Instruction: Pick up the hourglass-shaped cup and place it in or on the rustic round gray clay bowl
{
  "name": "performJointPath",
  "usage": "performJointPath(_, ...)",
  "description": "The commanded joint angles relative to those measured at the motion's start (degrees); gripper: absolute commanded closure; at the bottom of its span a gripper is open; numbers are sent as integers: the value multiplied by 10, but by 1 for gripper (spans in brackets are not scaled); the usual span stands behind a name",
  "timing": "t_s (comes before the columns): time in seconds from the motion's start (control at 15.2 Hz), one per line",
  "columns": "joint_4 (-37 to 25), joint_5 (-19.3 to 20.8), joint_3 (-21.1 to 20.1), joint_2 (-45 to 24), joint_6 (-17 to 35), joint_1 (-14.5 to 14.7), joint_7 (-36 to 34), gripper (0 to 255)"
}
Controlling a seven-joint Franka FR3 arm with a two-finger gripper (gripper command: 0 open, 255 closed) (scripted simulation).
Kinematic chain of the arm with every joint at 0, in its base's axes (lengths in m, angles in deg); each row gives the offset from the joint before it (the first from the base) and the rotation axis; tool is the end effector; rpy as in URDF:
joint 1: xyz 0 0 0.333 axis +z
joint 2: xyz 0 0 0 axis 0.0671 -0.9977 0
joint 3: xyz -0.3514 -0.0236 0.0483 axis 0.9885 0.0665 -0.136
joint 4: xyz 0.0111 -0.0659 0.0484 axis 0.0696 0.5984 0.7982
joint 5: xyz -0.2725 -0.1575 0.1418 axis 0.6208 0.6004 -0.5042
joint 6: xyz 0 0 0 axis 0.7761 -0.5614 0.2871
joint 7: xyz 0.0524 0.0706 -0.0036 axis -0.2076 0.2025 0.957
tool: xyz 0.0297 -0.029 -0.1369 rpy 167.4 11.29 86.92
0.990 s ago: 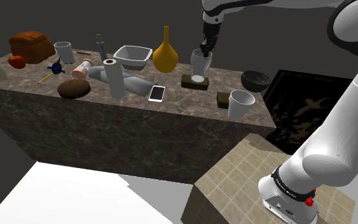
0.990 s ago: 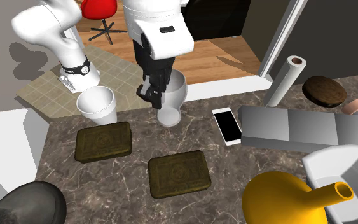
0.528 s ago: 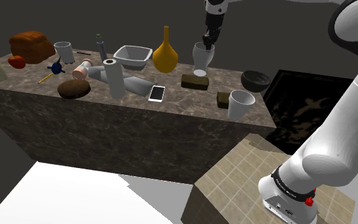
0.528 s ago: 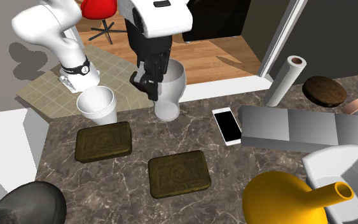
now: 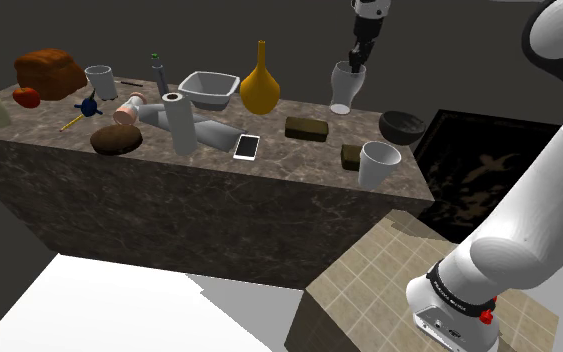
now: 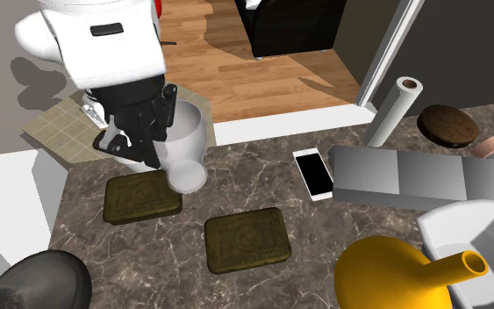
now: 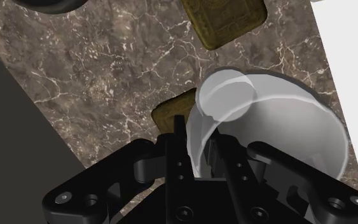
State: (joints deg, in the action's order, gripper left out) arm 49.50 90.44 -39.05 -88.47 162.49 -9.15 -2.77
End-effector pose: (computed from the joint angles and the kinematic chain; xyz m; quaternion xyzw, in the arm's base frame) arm 0.5244 -0.1903 0.5658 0.9929 0.1084 0.0004 0.0485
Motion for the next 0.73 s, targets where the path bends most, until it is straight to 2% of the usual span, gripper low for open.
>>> performJointPath(0.0, -4, -2, 11, 0, -3, -14, 26, 255)
performJointPath(0.66, -73, -32, 66, -42, -23, -95, 165, 255)
